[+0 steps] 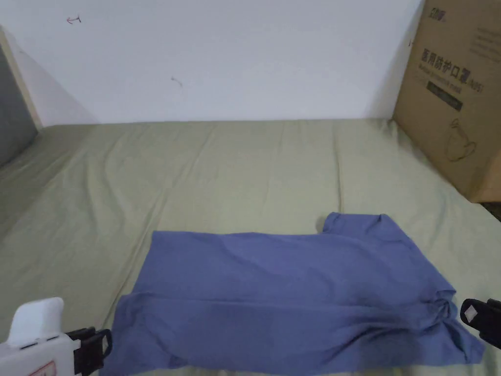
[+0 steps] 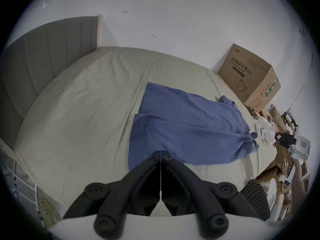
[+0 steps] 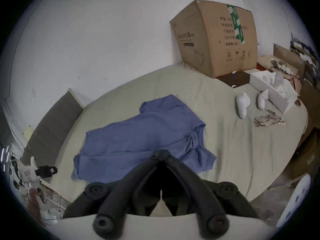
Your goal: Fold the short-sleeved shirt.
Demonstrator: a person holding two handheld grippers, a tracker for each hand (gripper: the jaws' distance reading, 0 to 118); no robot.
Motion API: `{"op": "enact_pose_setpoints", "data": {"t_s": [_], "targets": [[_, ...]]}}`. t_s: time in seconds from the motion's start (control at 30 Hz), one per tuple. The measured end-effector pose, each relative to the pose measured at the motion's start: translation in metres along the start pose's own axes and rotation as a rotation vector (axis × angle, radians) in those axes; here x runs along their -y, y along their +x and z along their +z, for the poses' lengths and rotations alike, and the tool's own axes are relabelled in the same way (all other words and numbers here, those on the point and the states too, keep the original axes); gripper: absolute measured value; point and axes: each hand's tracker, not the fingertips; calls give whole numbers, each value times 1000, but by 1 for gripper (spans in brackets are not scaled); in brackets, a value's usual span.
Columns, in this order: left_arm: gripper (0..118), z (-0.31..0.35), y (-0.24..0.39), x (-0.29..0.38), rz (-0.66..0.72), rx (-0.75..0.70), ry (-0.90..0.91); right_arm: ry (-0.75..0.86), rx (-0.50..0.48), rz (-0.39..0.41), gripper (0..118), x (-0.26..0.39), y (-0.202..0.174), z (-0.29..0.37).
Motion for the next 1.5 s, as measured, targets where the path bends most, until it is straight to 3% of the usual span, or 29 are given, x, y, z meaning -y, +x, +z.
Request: {"op": "enact_pose_setpoints", "data": {"t_s": [0.17,0.27,0.3,0.37,0.4,0.43,0.5,0.57,0.63,0.7,0.77,0.8,0.83,0.87,0.9,0.97,1.0,1.13,1.17,1.2,1.27,1.3,1.33,1.37,1.4,1.5], "targets": [[0,-30,-12,-6,-2,-98,-102,-40,-7,9,0,-2,-8,0],[11,-69,-32,-9,94,-96,-155,-59,-27,-25,0,0,-7,-3],[31,-80,-37,-8,120,-95,-165,-71,-35,-32,0,0,-7,-5],[103,-104,-41,-5,125,-113,-181,-87,-35,-39,0,0,-8,-8],[118,-116,-42,-2,125,-143,-227,-93,-33,-42,0,2,2,-16],[112,-124,-45,5,111,-162,-143,-99,-28,-40,0,1,4,-19],[113,-149,-43,18,96,-184,-268,-107,-13,-41,0,0,6,-22],[108,-150,-25,26,-75,-235,-275,-113,7,-42,0,0,13,-27],[66,-128,-4,15,-159,-211,-231,-113,32,-43,0,-4,19,-29],[3,-114,7,14,-194,-165,-182,-117,57,-45,0,-6,37,-38],[3,-107,9,7,-176,-157,-185,-122,73,-46,0,-11,49,-46],[3,-104,10,4,-180,-153,-183,-127,78,-46,16,-11,56,-51],[3,-100,10,-1,-176,-142,-176,-138,83,-49,45,-13,63,-58],[3,-95,9,-4,-165,-147,-168,-154,92,-50,90,-15,69,-65],[3,-86,20,-8,-160,-146,-154,-184,110,-47,90,-17,74,-74],[3,-75,25,-16,-143,-136,-138,-309,156,-61,118,-14,85,-102],[3,-72,26,-18,-133,-129,-134,-296,122,-54,116,-17,86,-108],[3,-77,8,-30,-129,-153,-120,-448,220,-7,115,-8,94,-147],[3,-78,12,-26,-130,-158,-125,-491,228,21,110,-7,89,-151],[3,-79,13,-27,-135,-168,-132,-514,235,69,86,2,89,-155],[3,-80,13,-28,-147,-172,-134,-477,267,230,60,1,71,-145],[3,-80,15,-26,-153,-176,-135,-463,228,233,29,-3,65,-140],[3,-80,15,-26,-160,-175,-135,-471,199,215,8,0,65,-135],[3,-79,15,-27,-162,-174,-135,-474,134,172,8,-1,61,-131],[3,-77,15,-28,-166,-180,-133,-470,182,191,8,-2,56,-126],[3,-68,10,-25,-160,-149,-122,-424,179,224,8,-5,60,-103]]}}
